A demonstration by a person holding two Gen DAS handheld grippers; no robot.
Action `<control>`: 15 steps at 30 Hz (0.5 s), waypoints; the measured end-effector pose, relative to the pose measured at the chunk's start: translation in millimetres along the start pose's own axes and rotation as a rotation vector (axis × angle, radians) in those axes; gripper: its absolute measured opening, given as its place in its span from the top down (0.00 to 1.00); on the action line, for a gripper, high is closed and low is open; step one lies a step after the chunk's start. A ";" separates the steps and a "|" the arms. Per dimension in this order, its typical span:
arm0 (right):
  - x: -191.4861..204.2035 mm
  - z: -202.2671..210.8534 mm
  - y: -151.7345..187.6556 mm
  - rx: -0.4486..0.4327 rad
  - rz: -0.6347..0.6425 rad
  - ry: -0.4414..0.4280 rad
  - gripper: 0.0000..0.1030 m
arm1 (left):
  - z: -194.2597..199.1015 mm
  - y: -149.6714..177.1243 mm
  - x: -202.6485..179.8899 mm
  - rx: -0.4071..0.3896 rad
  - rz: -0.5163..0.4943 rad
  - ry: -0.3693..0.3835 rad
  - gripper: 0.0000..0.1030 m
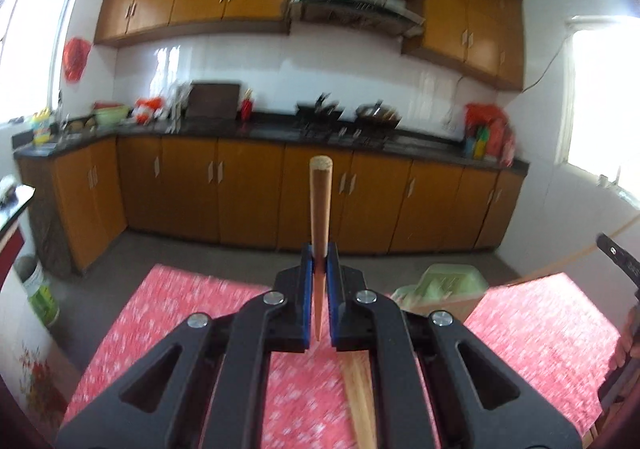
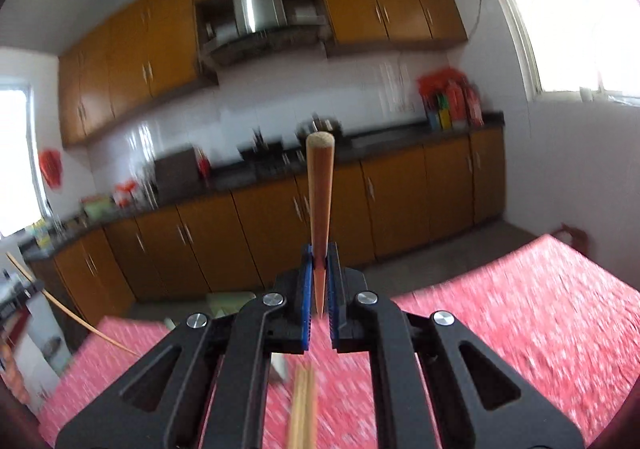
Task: Organize utensils
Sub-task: 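Lift the right tool's chopstick upright over the holder while the left tool carries its chopstick, then open the right tool over the beige holder while the left tool releases its chopstick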
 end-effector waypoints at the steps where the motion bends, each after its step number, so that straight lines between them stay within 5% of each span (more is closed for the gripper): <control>1: 4.4 1.9 -12.2 -0.031 -0.009 -0.018 0.93 | 3.9 -7.4 -7.1 -0.020 -0.001 0.019 0.93; 8: 35.0 -17.6 -30.0 0.011 -0.026 -0.189 0.93 | 10.9 -36.2 -55.8 -0.109 0.032 0.145 0.93; 15: 53.4 -62.5 -5.5 0.183 0.029 -0.199 0.93 | -28.6 -23.5 -85.2 -0.040 0.033 0.199 0.93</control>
Point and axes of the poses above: each gripper's, at about its wrist camera, not at the fingertips, and z roughly against the way its jaws point, x to its left, y to its underside, the point moved 2 cm from there along -z, roughly the way its jaws point, and after that the axes turned 9 degrees about z, right-handed, at the moved point
